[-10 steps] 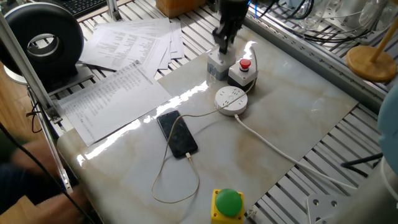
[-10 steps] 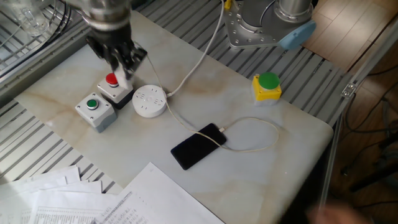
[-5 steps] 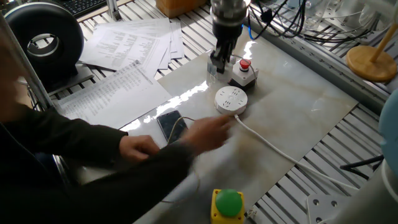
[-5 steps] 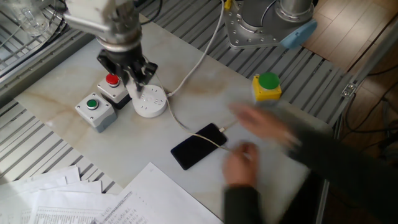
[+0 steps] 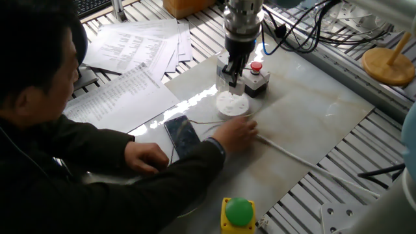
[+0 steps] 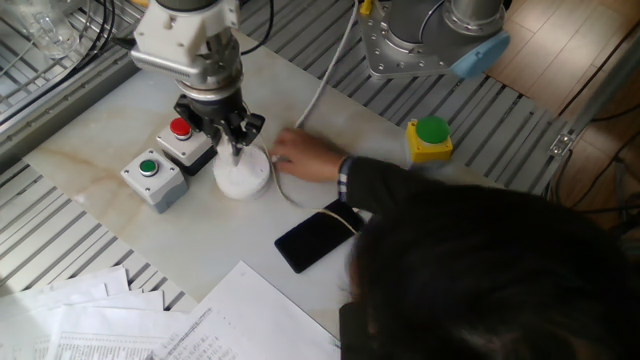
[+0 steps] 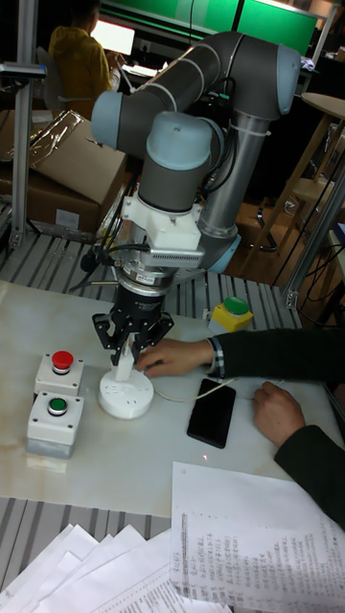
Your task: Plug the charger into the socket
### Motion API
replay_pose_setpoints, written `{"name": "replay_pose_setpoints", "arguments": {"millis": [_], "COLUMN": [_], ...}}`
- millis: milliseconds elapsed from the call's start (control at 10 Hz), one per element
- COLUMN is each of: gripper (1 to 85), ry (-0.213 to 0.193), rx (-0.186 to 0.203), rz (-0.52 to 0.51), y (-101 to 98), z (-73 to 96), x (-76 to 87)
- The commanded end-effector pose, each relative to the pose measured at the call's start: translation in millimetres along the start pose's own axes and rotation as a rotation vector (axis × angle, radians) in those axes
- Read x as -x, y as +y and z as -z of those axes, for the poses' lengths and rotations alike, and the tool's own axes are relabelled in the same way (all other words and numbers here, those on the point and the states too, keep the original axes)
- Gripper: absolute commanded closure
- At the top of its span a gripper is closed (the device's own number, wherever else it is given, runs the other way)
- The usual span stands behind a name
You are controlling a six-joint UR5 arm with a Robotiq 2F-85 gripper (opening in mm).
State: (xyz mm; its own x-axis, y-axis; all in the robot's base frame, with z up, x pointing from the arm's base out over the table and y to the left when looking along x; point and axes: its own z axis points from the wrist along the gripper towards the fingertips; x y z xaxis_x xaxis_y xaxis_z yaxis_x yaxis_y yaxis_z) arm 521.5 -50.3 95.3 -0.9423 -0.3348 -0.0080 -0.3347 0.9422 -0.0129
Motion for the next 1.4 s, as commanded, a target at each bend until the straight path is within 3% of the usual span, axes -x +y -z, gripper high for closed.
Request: {"name": "replay_pose_setpoints", "arguments": {"millis": [0,100,200,400,500,600,800,900,1300], "gripper": [84.7,84.7,84.7,84.7,84.7,84.7,84.7,84.7,84.7], "ry": [-0.017,-0.003,0.006,-0.017,-0.026,-0.027,-0.045,-0.056,-0.083], "rx": [-0.007,-0.028,-0.022,-0.013,-0.016,-0.043,-0.043,-0.016,-0.011], "rz": [-0.01,0.001,-0.007,-0.015,-0.01,0.009,0.014,0.003,0.011], "y": [-2.7,-5.1,4.0,12.6,12.5,5.8,4.2,11.6,10.3], "z": [-5.7,3.5,13.6,17.2,18.2,20.2,18.2,16.7,-4.1], "x": [3.5,7.4,15.5,35.6,38.2,38.1,41.9,44.5,36.6]}}
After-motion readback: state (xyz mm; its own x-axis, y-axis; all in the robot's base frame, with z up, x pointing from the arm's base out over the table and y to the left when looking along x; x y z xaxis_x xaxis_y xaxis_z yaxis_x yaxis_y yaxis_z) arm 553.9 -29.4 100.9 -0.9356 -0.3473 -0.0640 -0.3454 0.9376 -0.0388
